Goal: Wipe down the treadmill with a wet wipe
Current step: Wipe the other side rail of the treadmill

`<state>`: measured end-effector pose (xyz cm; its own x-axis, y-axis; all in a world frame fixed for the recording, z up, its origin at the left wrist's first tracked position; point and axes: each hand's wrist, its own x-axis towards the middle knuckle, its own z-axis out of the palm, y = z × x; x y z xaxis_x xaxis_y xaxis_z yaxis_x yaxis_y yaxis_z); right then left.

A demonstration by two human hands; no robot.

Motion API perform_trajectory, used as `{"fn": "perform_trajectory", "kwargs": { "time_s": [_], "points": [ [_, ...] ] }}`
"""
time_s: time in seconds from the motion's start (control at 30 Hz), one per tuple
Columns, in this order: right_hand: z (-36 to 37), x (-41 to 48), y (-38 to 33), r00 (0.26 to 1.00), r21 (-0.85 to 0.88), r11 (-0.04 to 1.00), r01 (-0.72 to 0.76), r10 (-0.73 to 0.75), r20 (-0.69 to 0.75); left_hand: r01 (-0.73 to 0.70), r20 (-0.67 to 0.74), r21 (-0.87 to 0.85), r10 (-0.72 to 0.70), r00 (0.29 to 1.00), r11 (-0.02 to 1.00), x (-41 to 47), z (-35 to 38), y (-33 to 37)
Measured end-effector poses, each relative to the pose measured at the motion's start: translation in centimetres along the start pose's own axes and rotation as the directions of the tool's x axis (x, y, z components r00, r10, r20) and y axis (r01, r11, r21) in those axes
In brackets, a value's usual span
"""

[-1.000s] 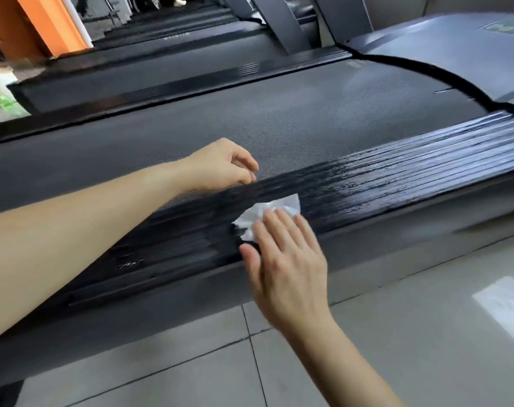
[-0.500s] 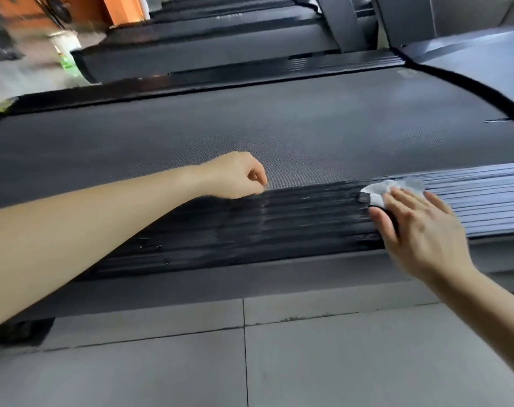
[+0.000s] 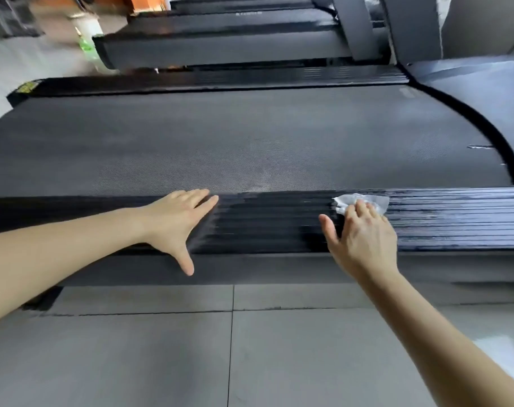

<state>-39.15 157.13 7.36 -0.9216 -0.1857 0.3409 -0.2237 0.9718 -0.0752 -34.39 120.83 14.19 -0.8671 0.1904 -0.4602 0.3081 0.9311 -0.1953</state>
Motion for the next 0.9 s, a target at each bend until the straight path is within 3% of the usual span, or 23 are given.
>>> {"fn": "perform_trajectory", "kwargs": {
  "time_s": [0.17, 0.3, 0.4, 0.53, 0.63, 0.7, 0.77, 0.9],
  "points": [
    [0.8, -0.3, -11.0, 0.987, -0.005, 0.988, 0.152, -0.152, -0.043, -0.140, -0.186, -0.200, 0.102, 0.977, 0.970, -0.3, 1.9, -2.8],
    [0.7, -0.4, -17.8, 0.988, 0.020, 0.987, 0.157, -0.156, -0.013, -0.150, -0.114, -0.267, 0.123, 0.986, 0.952, -1.3, 1.7, -6.6],
    [0.6, 0.3, -23.5, 0.990, 0.072, 0.988, 0.138, -0.135, -0.047, -0.150, -0.107, -0.216, 0.129, 0.986, 0.965, -2.1, 3.3, -10.0],
    [1.0, 0.8, -30.9, 0.962, 0.220, 0.945, 0.241, -0.263, 0.078, -0.193, -0.225, -0.206, 0.145, 0.963, 0.959, -1.8, 4.8, -11.4],
    [0.9, 1.2, -30.8, 0.917, 0.303, 0.911, 0.278, -0.346, 0.199, -0.210, -0.257, -0.214, 0.152, 0.954, 0.954, -1.4, 5.0, -11.2],
    [0.4, 1.8, -28.3, 0.936, 0.257, 0.956, 0.141, -0.213, 0.279, -0.207, -0.252, -0.239, 0.146, 0.957, 0.949, -1.4, 5.2, -11.4],
    [-0.2, 2.6, -23.8, 0.948, 0.103, 0.994, -0.038, 0.004, 0.318, -0.212, -0.256, -0.275, 0.141, 0.956, 0.938, -1.6, 5.3, -11.2],
    [-0.5, 5.0, -17.7, 0.848, -0.102, 0.928, -0.357, 0.368, 0.380, -0.217, -0.246, -0.387, 0.126, 0.961, 0.896, -2.1, 6.3, -11.3]
  ]
}}
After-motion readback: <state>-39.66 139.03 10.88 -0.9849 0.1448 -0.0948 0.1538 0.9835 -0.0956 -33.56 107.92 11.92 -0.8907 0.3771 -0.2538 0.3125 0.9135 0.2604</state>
